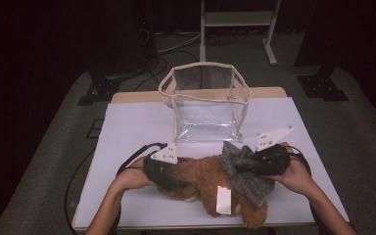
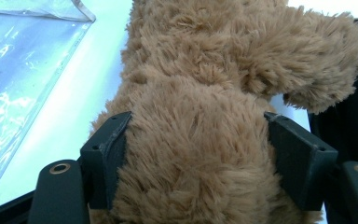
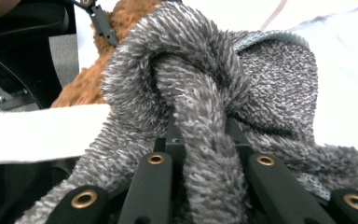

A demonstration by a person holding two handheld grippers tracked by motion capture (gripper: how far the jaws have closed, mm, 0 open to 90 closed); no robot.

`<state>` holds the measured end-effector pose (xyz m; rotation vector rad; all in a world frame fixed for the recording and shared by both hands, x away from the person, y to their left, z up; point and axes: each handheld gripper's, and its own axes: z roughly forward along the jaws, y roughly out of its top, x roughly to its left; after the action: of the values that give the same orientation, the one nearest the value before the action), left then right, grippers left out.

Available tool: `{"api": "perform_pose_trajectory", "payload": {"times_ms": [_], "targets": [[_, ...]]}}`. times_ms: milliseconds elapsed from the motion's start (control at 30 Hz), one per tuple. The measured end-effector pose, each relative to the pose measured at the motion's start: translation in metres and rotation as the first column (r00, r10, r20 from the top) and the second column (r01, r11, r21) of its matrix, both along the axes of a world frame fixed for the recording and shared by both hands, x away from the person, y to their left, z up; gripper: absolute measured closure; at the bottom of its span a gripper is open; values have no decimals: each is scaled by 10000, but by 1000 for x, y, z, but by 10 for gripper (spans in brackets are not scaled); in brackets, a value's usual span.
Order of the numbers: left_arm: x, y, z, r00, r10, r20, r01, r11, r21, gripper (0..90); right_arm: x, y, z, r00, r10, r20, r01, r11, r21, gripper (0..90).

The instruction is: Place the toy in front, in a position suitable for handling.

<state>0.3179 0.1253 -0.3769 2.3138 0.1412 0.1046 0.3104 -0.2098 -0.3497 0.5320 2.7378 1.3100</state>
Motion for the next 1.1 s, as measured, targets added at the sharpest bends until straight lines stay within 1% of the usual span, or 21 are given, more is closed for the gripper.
{"api": "perform_pose_trajectory", "payload": {"times_ms": [67, 100, 167, 267, 367, 433, 567, 633, 700, 767, 800, 867, 900, 933, 1000, 1100], "targets": [[0, 4, -1, 10000, 79, -16, -80, 9999, -113, 271, 0, 8, -2, 9999, 67, 94, -65, 9997, -241, 767], [-1, 4, -1, 10000, 86, -19, -86, 9998, -161, 271, -2, 8, -3, 9999, 41, 110, -38, 9997, -251, 767], [-1, 4, -2, 10000, 87, 14, -87, 9998, -190, 272, -5, 4, -7, 10000, 7, 52, -7, 10000, -82, 767], [-2, 4, -1, 9998, 174, 63, -173, 9997, -155, 273, -14, -7, -14, 9998, -190, 6, 190, 9998, 3, 767], [-3, 4, 0, 9997, 204, 98, -203, 9997, -105, 273, -21, -16, -18, 9994, -321, -97, 320, 9994, -134, 767], [-3, 4, 0, 9998, 185, 52, -184, 9997, -127, 272, -23, -20, -20, 9993, -313, -210, 308, 9993, -215, 767], [-1, 9, 5, 9999, 145, -17, -145, 9992, -385, 253, -24, -21, -25, 9989, -315, -357, 310, 9994, -169, 767], [2, 17, 10, 9991, 416, 15, -415, 9974, -584, 230, -23, -21, -26, 9987, -308, -410, 301, 9994, -187, 767], [3, 25, 13, 9973, 734, 25, -731, 9950, -675, 219, -22, -20, -26, 9985, -307, -445, 298, 9993, -221, 767], [6, 32, 12, 9952, 975, -88, -979, 9932, -635, 231, -20, -20, -25, 9986, -268, -455, 257, 9994, -252, 767], [7, 32, 9, 9952, 949, -225, -961, 9935, -618, 240, -19, -19, -22, 9987, -225, -451, 211, 9993, -321, 767], [8, 29, 3, 9958, 798, -442, -822, 9951, -546, 260, -16, -15, -15, 9994, -188, -280, 177, 9990, -400, 767], [7, 27, -1, 9959, 702, -563, -737, 9953, -628, 261, -14, -14, -12, 9996, -163, -247, 152, 9990, -410, 767], [7, 25, -3, 9964, 636, -568, -677, 9950, -734, 263, -12, -10, -8, 9998, -91, -184, 84, 9992, -389, 766], [6, 22, -4, 9968, 577, -560, -624, 9944, -859, 286, -3, 1, 1, 10000, 76, -22, -77, 9986, -517, 766], [3, 21, -5, 9971, 551, -529, -594, 9946, -849, 305, 8, 23, 8, 9986, 531, 72, -524, 9957, -763, 766]]}}
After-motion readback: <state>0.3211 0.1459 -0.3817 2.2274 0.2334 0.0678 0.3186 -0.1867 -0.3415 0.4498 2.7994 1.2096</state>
